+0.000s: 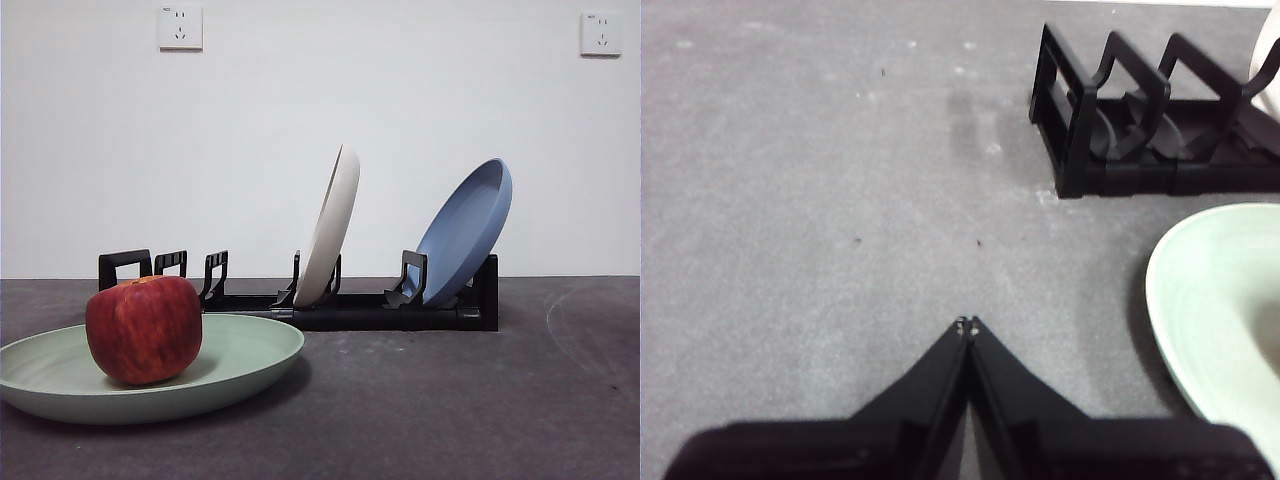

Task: Take the green plate from the plate rack,put the plate on the table,take the apple from the table,put the apple in the plate

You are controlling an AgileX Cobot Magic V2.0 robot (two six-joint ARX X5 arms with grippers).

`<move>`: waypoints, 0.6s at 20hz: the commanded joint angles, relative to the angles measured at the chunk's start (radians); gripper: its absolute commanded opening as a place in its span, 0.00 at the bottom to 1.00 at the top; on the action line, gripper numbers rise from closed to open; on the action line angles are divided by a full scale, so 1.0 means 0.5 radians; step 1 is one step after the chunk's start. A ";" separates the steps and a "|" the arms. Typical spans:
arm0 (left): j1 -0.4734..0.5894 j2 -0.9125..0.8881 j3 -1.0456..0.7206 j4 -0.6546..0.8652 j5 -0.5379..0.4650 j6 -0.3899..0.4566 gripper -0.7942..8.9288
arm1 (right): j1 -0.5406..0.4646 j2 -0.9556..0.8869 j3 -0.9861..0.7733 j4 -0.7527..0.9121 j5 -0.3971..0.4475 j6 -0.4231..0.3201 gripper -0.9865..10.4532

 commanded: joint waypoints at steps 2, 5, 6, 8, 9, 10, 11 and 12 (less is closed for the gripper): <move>0.007 0.039 -0.013 0.023 -0.004 0.029 0.08 | -0.368 -0.292 -0.880 0.562 -0.156 -0.020 0.09; 0.007 0.066 -0.013 0.043 -0.004 0.029 0.08 | -0.589 -0.621 -1.448 0.787 -0.091 -0.021 0.09; 0.007 0.069 -0.013 0.045 -0.004 0.029 0.08 | -0.642 -0.749 -1.592 0.842 -0.091 -0.020 0.09; 0.007 0.069 -0.013 0.045 -0.004 0.029 0.08 | -0.723 -1.019 -1.801 0.857 -0.091 -0.013 0.09; 0.007 0.069 -0.013 0.046 -0.004 0.029 0.08 | -0.758 -1.144 -1.794 0.675 -0.085 -0.013 0.09; 0.007 0.069 -0.011 0.047 -0.004 0.029 0.08 | -0.790 -1.242 -1.794 0.565 -0.092 -0.009 0.09; 0.007 0.071 -0.011 0.045 -0.004 0.029 0.08 | -0.809 -1.312 -1.794 0.501 -0.093 -0.011 0.09; 0.007 0.075 -0.011 0.046 -0.004 0.029 0.08 | -0.823 -1.387 -1.794 0.423 -0.095 -0.009 0.09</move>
